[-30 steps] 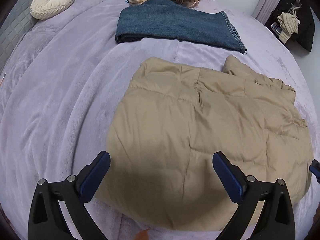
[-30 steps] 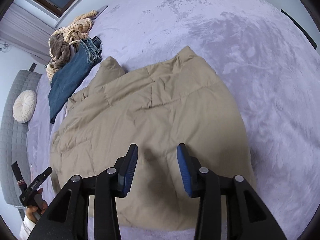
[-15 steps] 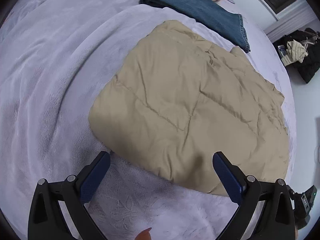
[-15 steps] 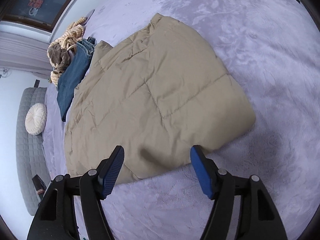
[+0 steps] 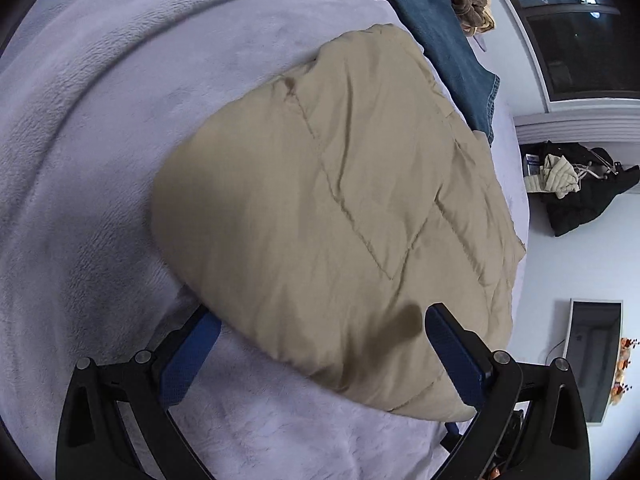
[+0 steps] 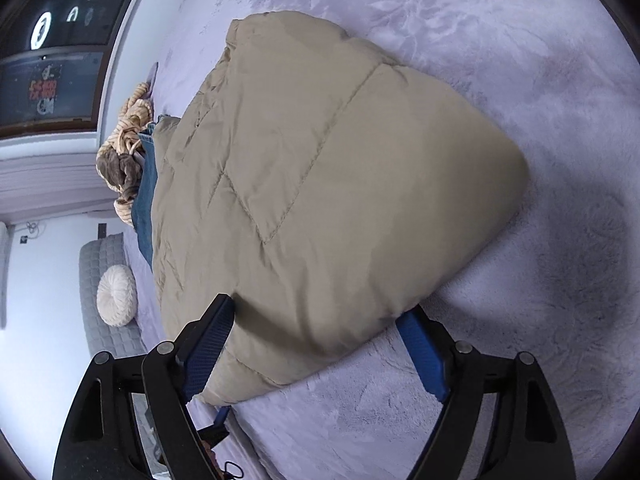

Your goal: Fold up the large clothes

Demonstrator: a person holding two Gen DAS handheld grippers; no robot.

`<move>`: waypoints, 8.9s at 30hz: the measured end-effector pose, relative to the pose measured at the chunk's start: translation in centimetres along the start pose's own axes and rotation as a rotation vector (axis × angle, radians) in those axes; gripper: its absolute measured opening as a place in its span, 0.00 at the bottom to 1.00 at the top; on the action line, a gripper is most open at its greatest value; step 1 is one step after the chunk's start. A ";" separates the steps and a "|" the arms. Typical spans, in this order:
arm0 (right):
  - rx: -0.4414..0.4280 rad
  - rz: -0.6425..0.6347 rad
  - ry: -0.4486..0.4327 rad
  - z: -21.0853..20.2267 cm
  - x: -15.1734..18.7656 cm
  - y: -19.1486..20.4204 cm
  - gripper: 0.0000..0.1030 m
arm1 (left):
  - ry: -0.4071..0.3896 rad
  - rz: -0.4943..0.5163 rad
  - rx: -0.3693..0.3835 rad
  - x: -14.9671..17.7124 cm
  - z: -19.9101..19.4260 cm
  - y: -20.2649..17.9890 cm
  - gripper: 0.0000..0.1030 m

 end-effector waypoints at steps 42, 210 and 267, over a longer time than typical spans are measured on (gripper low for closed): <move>-0.126 0.064 0.154 -5.4 10.7 -5.8 0.23 | -0.096 0.350 -0.189 14.7 -13.0 1.3 0.15; 0.067 -0.362 0.127 -1.4 12.4 3.6 0.06 | 0.557 0.818 0.052 25.5 -4.6 -25.2 0.60; 0.028 -0.279 -0.050 -18.1 12.5 -1.9 0.81 | 0.204 0.762 -0.085 17.4 2.4 -16.8 0.97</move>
Point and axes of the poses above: each gripper's, at about its wrist camera, not at the fingertips, and z roughly the way its jaws point, y to its left, x to its underside, the point moved 2 cm from there along z, roughly the way its jaws point, and after that the axes turned 1 degree about x, right-handed, at the moved point
